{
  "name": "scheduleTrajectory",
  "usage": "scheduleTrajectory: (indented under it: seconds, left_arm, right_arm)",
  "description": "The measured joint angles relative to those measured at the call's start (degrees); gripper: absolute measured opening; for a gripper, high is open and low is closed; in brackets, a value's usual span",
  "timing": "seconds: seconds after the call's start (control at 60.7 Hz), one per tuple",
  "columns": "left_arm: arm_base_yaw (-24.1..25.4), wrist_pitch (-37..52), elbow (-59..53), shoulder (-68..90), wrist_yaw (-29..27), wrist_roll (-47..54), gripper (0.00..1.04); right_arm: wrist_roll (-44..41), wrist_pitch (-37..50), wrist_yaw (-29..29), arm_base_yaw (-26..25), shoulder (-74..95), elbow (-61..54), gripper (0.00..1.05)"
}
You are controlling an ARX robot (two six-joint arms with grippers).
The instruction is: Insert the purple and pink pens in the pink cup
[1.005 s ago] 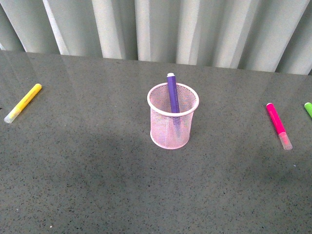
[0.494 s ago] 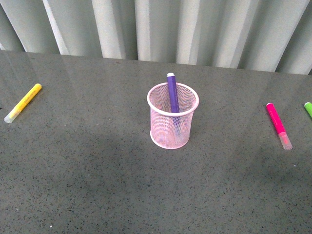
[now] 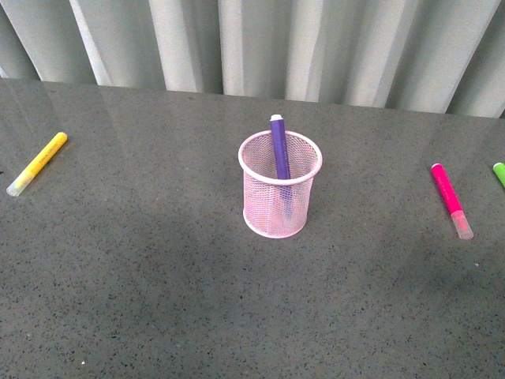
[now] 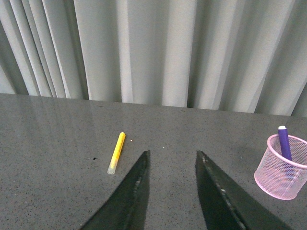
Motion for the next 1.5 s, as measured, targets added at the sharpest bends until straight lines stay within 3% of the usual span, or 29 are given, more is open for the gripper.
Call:
scheduleTrajectory:
  seconds: [0.132,0.181,0.231,0.346,0.445,0.56,1.137,1.5]
  left_arm:
    - [0.0,0.0,0.0,0.0,0.0,0.0,0.62]
    - [0.0,0.0,0.0,0.0,0.0,0.0,0.71]
    - [0.0,0.0,0.0,0.0,-0.1,0.0,0.80]
    - [0.0,0.0,0.0,0.0,0.0,0.0,0.99]
    - [0.0,0.0,0.0,0.0,0.0,0.0,0.98]
    - [0.0,0.0,0.0,0.0,0.0,0.0,0.98]
    - [0.0,0.0,0.0,0.0,0.0,0.0,0.98]
    - [0.0,0.0,0.0,0.0,0.0,0.0,0.98]
  right_arm:
    - [0.0,-0.3,0.9,0.3,0.4,0.1,0.98]
    - [0.0,-6.2,9.2,1.8,4.5,2.5,0.98]
    - [-1.2,-5.3,15.8,0.9,12.6,4.3,0.98]
    - [-0.8,5.9,10.0,-6.6,32.2,8.9,0.98]
    - [-0.5,12.0,4.3,-9.5,49.7,15.7,0.98]
    - [0.3,9.4,1.6,-9.5,65.1,23.0,0.98]
    - [0.1,11.6,4.7,-5.9,103.2,48.3,0.98]
    - [0.0,11.8,6.6,-1.3,113.7,56.6,0.98]
